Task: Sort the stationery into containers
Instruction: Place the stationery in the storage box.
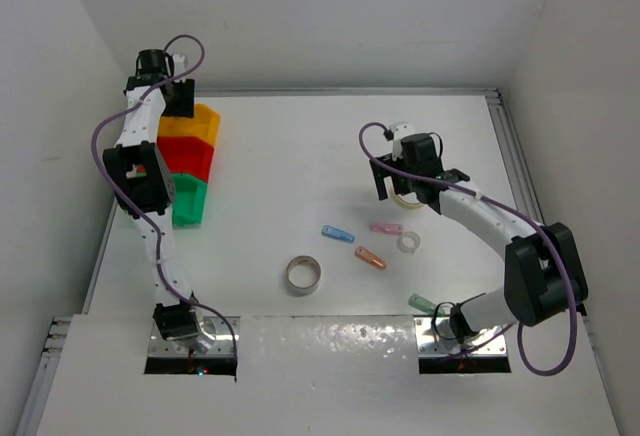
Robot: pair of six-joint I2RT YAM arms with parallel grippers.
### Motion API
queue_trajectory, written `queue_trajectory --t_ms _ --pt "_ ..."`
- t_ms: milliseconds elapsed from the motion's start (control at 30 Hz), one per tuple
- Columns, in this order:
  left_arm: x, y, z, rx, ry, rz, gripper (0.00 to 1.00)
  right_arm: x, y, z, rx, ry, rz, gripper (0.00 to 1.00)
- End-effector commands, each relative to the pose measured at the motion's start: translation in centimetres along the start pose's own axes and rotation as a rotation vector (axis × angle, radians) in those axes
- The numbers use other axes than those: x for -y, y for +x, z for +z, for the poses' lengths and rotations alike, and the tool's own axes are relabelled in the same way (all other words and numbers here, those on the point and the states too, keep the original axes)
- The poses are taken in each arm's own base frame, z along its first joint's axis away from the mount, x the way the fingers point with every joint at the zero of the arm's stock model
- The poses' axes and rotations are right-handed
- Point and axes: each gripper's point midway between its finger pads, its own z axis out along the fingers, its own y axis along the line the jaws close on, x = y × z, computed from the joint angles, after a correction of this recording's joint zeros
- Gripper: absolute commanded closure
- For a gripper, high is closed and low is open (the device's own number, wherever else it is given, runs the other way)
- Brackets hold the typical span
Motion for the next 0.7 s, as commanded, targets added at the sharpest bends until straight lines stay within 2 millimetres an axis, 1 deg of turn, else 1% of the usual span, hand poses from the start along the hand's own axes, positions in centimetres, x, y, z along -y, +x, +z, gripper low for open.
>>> queue_trajectory --t_ms 0,33,67,133,200,233,333,400,467,500,533,567,667 --pt "-1.2 -2.1 0.4 0.081 -0.032 0.02 1.0 -0.6 -1.2 0.1 0.012 -0.008 0.016 0.01" --pt "-1.1 -1.4 1.4 0.064 -0.027 0.023 1.0 -0.8 -1.3 0.1 0.011 -0.008 0.017 0.01" --pt "-0.8 -1.2 1.8 0.061 -0.014 0.025 1.0 -0.7 -1.3 0.1 0.008 -0.003 0.019 0.01" --pt "-0.4 -0.3 2.9 0.037 0.004 0.033 1.0 -1.0 -1.4 0.2 0.003 -0.004 0.021 0.01" --pt "-0.2 0.4 3.5 0.017 0.011 0.044 0.99 -1.2 -1.5 0.3 -0.002 0.0 0.019 0.01" --pt "-0.2 1.3 3.9 -0.003 0.014 0.04 0.99 -1.3 -1.7 0.3 -0.004 0.0 0.015 0.01" --pt "-0.4 2.3 4.4 -0.026 0.024 0.028 0.95 -1.5 -2.1 0.4 -0.009 0.008 0.004 0.01" --pt "-0.4 2.4 4.7 -0.023 0.036 0.014 0.9 -1.8 -2.2 0.6 -0.016 0.009 -0.003 0.01" --pt "-0.1 2.6 5.1 -0.021 0.05 0.003 0.81 -2.0 -2.5 0.7 -0.018 0.006 -0.01 0.01" --pt "-0.1 2.5 5.4 -0.015 0.051 0.003 0.72 -2.2 -3.0 0.7 -0.012 0.002 -0.021 0.01" --pt "0.1 2.9 5.9 -0.023 0.058 -0.001 0.67 -2.2 -3.0 0.7 -0.016 0.004 -0.023 0.01" --pt "0.2 2.7 6.0 -0.016 0.062 -0.005 0.58 -2.3 -3.0 0.7 -0.018 0.003 -0.037 0.01" --pt "0.5 2.6 6.6 -0.006 0.075 -0.022 0.51 -2.4 -3.4 0.7 -0.022 0.006 -0.057 0.01"
